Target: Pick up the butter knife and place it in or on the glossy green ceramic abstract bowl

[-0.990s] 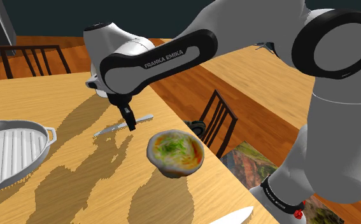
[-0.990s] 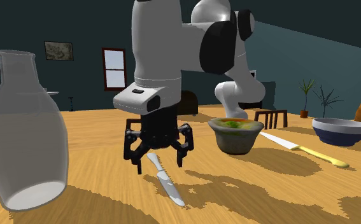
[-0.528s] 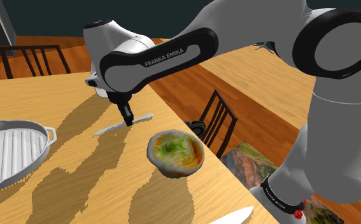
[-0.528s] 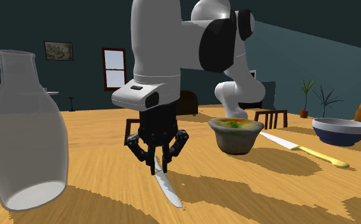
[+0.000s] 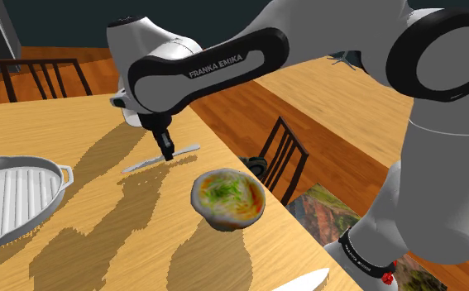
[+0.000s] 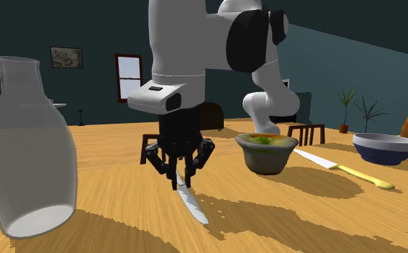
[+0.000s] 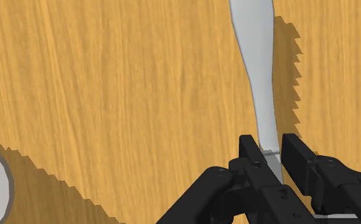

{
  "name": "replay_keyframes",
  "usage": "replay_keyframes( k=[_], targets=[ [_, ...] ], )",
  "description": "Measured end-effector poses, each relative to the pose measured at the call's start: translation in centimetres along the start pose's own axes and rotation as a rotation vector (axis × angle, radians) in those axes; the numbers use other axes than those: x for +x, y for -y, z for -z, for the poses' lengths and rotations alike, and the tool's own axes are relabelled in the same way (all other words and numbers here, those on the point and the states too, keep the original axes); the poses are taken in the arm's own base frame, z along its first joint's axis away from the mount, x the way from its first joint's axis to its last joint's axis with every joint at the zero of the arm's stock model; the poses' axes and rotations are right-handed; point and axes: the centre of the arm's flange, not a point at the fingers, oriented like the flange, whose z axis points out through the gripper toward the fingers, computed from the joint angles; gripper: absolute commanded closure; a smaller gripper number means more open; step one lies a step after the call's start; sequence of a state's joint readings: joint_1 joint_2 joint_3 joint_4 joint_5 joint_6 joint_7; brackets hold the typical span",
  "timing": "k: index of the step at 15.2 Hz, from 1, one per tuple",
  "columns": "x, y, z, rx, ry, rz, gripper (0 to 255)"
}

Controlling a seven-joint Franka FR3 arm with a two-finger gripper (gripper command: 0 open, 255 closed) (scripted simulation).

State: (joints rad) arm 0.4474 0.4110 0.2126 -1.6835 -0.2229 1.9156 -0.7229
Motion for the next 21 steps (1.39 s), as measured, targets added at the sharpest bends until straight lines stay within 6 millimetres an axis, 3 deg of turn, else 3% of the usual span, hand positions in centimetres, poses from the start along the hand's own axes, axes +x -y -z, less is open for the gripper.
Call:
replay_keyframes(
  k=[21],
  targets=[
    [-2.2, 0.3, 11.0, 0.0, 0.0, 0.0, 255]
  ],
)
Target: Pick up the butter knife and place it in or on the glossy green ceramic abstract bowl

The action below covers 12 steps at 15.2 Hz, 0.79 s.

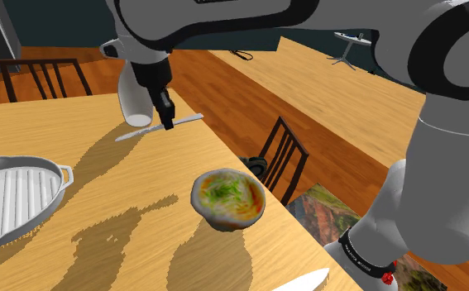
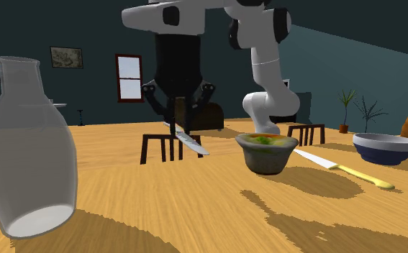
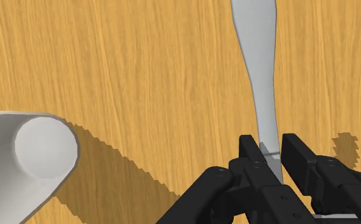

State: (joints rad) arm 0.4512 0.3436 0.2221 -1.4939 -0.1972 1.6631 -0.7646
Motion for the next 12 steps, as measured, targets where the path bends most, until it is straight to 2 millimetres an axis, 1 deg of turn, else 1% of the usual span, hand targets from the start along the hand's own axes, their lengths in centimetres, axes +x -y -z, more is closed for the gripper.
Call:
replay_keyframes(
  k=[7, 9, 10, 12],
  targets=[
    [-0.7, 0.0, 3.5, 0.0, 0.0, 0.0, 255],
    [-1.1, 1.7, 3.7, 0.0, 0.0, 0.0, 255],
    [-1.7, 2.7, 3.5, 0.0, 0.0, 0.001, 255],
    [-2.4, 5.1, 3.7, 0.0, 0.0, 0.0, 255]
  ],
)
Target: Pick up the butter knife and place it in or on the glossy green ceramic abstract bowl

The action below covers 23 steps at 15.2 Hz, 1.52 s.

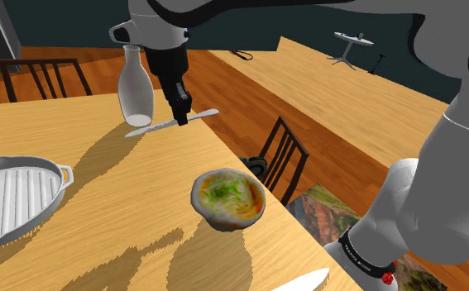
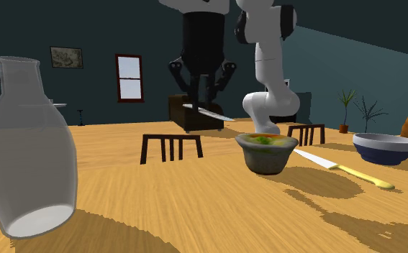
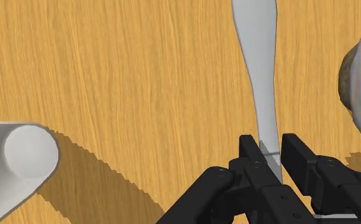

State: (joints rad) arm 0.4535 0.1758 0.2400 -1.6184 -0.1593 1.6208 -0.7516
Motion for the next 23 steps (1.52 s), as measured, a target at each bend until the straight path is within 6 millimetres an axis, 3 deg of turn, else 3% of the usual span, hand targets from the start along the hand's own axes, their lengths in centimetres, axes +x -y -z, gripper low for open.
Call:
replay_keyframes(
  k=[14, 17, 23],
  targets=[
    [-5.0, 17.8, -0.7, -0.001, 0.0, 0.001, 255],
    [-4.9, 18.7, -2.0, 0.0, 0.0, 0.0, 255],
    [-4.4, 18.6, -5.0, 0.0, 0.001, 0.0, 255]
  ],
)
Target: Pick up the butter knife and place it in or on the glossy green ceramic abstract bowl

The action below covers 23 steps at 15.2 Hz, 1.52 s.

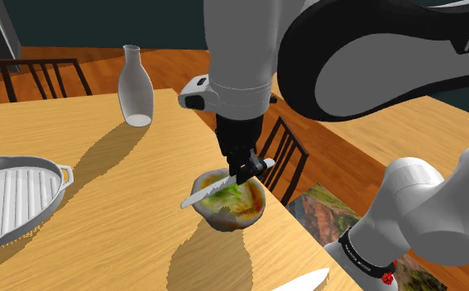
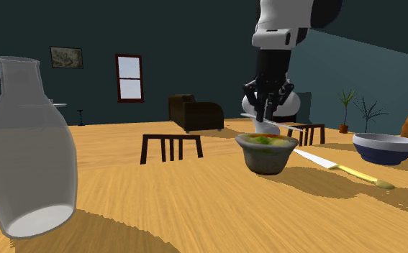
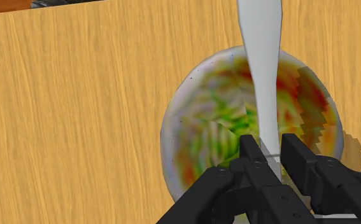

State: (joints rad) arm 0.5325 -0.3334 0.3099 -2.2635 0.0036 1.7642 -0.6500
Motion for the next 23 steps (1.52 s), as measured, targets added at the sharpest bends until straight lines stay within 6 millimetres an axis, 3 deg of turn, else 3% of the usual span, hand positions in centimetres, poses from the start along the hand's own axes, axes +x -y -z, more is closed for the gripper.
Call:
replay_keyframes(
  k=[7, 13, 14, 20, 23],
  targets=[
    [0.7, -0.1, -3.4, 0.0, 0.0, 0.0, 255],
    [0.7, -0.1, -3.7, -0.002, -0.002, -0.001, 255],
    [0.7, -0.1, -3.7, -0.002, -0.002, -0.001, 0],
    [0.8, -0.1, -3.8, 0.0, 0.0, 0.0, 0],
    [0.9, 0.0, -1.0, -0.001, -0.001, 0.0, 0]
  ],
)
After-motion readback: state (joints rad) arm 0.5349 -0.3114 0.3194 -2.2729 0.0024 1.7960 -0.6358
